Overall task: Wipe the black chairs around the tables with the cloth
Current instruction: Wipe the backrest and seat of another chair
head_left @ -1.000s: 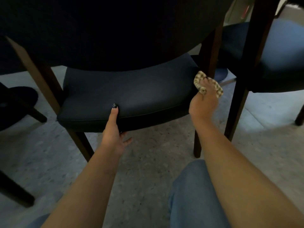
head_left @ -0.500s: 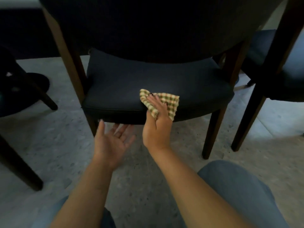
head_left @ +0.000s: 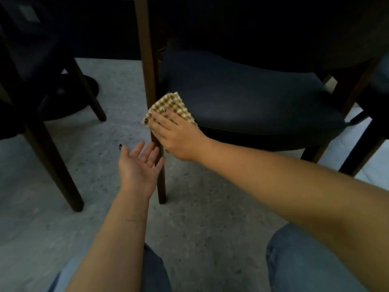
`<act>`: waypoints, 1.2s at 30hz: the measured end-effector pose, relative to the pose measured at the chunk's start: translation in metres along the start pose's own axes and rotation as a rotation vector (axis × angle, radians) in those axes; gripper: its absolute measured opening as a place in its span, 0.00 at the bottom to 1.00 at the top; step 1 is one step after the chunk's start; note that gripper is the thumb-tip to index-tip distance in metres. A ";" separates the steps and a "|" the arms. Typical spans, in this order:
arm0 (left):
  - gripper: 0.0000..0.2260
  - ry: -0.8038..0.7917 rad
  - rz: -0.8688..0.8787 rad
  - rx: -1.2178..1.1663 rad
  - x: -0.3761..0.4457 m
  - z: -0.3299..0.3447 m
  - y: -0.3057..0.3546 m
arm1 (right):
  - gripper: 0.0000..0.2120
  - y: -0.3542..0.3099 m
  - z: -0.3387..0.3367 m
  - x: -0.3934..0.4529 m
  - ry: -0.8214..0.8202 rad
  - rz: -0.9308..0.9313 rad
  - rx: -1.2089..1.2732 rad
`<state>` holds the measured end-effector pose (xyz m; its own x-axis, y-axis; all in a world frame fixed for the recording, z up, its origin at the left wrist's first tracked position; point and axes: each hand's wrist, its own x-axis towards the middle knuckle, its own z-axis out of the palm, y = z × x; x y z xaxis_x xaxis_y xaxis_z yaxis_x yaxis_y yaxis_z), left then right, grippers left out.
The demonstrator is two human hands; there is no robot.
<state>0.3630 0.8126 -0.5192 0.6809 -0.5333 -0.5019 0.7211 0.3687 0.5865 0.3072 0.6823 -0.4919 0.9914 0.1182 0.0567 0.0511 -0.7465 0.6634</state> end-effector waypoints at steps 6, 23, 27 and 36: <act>0.20 0.019 0.125 0.258 -0.014 0.024 -0.007 | 0.21 0.001 0.004 -0.005 -0.044 -0.067 -0.068; 0.54 -0.235 1.148 1.854 -0.011 0.069 -0.049 | 0.15 0.063 0.037 -0.168 0.169 -0.277 0.080; 0.64 -0.570 1.300 2.374 0.005 0.116 -0.049 | 0.18 0.066 0.041 -0.217 0.086 -0.133 0.197; 0.68 -0.937 1.205 2.538 0.024 0.169 -0.054 | 0.19 0.070 0.032 -0.322 0.392 0.989 0.675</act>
<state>0.3185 0.6512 -0.4557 -0.1087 -0.9935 -0.0343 -0.9691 0.1136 -0.2187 -0.0050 0.5712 -0.4879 0.5447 -0.5817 0.6041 -0.5251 -0.7982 -0.2952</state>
